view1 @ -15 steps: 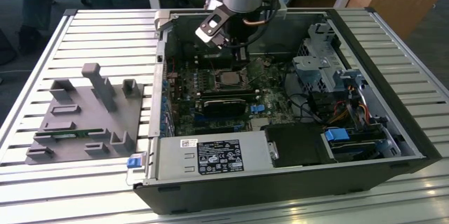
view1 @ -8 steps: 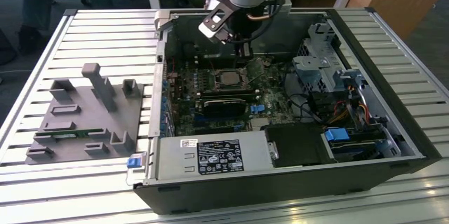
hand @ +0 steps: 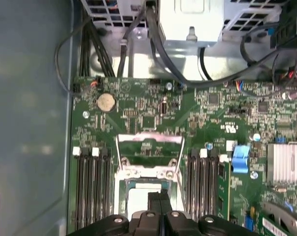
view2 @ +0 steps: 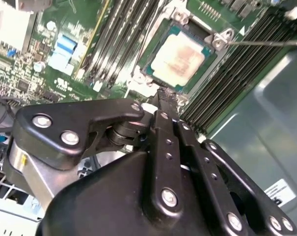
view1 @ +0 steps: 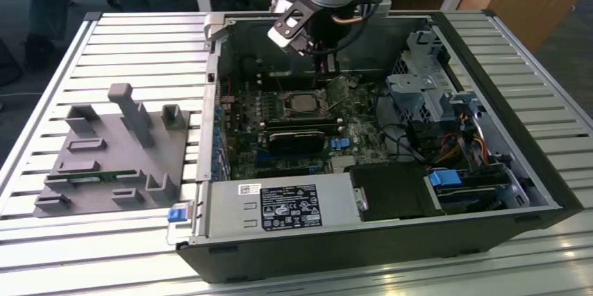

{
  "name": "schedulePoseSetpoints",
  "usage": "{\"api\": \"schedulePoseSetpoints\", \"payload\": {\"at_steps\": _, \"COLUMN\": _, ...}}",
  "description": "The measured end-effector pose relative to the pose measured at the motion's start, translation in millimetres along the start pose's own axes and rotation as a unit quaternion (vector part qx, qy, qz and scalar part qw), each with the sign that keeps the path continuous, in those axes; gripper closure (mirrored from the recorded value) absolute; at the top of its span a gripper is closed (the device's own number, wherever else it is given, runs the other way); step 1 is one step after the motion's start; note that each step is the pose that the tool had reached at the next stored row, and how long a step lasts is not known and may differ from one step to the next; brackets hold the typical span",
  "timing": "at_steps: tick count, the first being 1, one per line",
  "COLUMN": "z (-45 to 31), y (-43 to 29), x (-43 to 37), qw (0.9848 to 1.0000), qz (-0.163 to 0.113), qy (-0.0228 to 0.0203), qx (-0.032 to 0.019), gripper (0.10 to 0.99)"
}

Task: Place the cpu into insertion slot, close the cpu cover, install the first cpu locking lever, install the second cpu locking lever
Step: 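Close the cpu cover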

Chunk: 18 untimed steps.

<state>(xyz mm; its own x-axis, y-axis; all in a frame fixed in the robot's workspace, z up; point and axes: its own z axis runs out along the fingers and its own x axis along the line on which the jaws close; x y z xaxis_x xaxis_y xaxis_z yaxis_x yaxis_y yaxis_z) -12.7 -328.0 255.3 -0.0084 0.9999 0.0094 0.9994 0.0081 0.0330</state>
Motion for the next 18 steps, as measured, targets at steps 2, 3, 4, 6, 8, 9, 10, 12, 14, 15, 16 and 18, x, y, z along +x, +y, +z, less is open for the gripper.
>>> {"api": "schedulePoseSetpoints", "payload": {"at_steps": 2, "z": 0.1, "y": 4.1, "x": 0.0, "qw": 1.0000, "qz": 0.000, "qy": 0.0000, "qx": 0.0001, "gripper": 0.980}}
{"api": "schedulePoseSetpoints", "payload": {"at_steps": 3, "z": 0.2, "y": 5.7, "x": -0.1, "qw": 1.0000, "qz": 0.000, "qy": 0.0000, "qx": 0.0001, "gripper": 0.980}}
{"api": "schedulePoseSetpoints", "payload": {"at_steps": 4, "z": 0.2, "y": 6.9, "x": -0.1, "qw": 1.0000, "qz": 0.000, "qy": 0.0000, "qx": 0.0002, "gripper": 0.980}}
{"api": "schedulePoseSetpoints", "payload": {"at_steps": 6, "z": 0.3, "y": 9.2, "x": -0.1, "qw": 1.0000, "qz": 0.000, "qy": 0.0000, "qx": 0.0001, "gripper": 0.980}}
{"api": "schedulePoseSetpoints", "payload": {"at_steps": 8, "z": 0.6, "y": 11.5, "x": -0.1, "qw": 1.0000, "qz": 0.000, "qy": -0.0001, "qx": 0.0002, "gripper": 0.980}}
{"api": "schedulePoseSetpoints", "payload": {"at_steps": 9, "z": 0.7, "y": 12.9, "x": 0.0, "qw": 1.0000, "qz": 0.000, "qy": -0.0001, "qx": 0.0001, "gripper": 0.980}}
{"api": "schedulePoseSetpoints", "payload": {"at_steps": 10, "z": 0.9, "y": 14.5, "x": 0.1, "qw": 1.0000, "qz": 0.000, "qy": 0.0000, "qx": 0.0001, "gripper": 0.980}}
{"api": "schedulePoseSetpoints", "payload": {"at_steps": 12, "z": 1.0, "y": 18.0, "x": 0.5, "qw": 1.0000, "qz": 0.000, "qy": -0.0001, "qx": 0.0002, "gripper": 0.980}}
{"api": "schedulePoseSetpoints", "payload": {"at_steps": 14, "z": 1.2, "y": 21.7, "x": 1.4, "qw": 1.0000, "qz": 0.000, "qy": 0.0000, "qx": 0.0001, "gripper": 0.980}}
{"api": "schedulePoseSetpoints", "payload": {"at_steps": 15, "z": 1.2, "y": 23.8, "x": 2.3, "qw": 1.0000, "qz": 0.000, "qy": 0.0000, "qx": 0.0001, "gripper": 0.980}}
{"api": "schedulePoseSetpoints", "payload": {"at_steps": 16, "z": 1.3, "y": 25.4, "x": 3.1, "qw": 1.0000, "qz": 0.001, "qy": -0.0001, "qx": 0.0001, "gripper": 0.980}}
{"api": "schedulePoseSetpoints", "payload": {"at_steps": 18, "z": 1.4, "y": 27.4, "x": 4.3, "qw": 1.0000, "qz": 0.005, "qy": -0.0002, "qx": 0.0001, "gripper": 0.980}}
